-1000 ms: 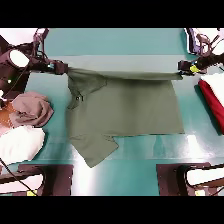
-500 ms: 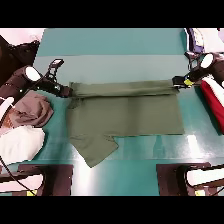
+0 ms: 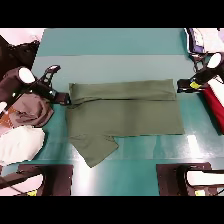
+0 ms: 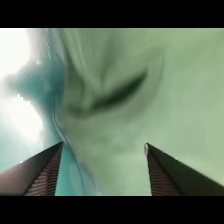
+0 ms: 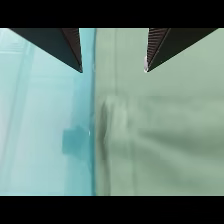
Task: Fold the shirts.
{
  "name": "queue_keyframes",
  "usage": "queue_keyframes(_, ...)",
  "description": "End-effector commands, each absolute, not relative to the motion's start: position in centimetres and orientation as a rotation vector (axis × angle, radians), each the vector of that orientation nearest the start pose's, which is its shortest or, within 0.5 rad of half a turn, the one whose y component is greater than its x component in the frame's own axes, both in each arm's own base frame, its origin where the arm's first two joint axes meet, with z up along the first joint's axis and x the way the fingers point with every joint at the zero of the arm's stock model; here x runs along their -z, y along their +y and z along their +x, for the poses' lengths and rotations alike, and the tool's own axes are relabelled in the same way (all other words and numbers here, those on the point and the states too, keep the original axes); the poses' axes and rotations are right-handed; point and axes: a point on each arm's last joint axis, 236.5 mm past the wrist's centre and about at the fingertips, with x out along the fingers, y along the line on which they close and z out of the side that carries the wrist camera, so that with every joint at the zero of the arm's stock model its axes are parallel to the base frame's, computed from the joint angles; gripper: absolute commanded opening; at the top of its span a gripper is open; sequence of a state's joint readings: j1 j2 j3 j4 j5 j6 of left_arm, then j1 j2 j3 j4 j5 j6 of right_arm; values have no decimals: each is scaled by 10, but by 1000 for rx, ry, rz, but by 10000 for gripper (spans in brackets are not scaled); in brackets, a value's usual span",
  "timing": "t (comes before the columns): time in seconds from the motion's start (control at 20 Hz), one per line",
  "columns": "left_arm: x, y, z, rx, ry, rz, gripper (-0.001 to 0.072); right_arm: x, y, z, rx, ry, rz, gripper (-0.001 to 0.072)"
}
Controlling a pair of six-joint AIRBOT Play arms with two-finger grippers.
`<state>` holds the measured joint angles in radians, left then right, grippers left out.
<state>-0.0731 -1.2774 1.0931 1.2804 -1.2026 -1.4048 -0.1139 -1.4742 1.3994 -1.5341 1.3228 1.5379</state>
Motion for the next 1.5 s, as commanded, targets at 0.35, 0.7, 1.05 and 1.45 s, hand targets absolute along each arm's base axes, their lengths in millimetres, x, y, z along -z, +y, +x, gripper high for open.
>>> queue_keyframes(0.35, 53, -145, 166, 282, 1592, -292, 602, -25, -32, 339, 53, 1306, 74, 457)
queue_keyframes(0.7, 63, -183, 112, 311, 1695, -219, 602, -30, -31, 334, 52, 1303, 73, 457)
queue_keyframes(1.05, 68, -191, 103, 275, 1677, -177, 602, -30, -31, 336, 51, 1294, 69, 457)
queue_keyframes(1.45, 82, -196, 113, 215, 1627, -292, 602, -30, -32, 336, 44, 1294, 59, 456)
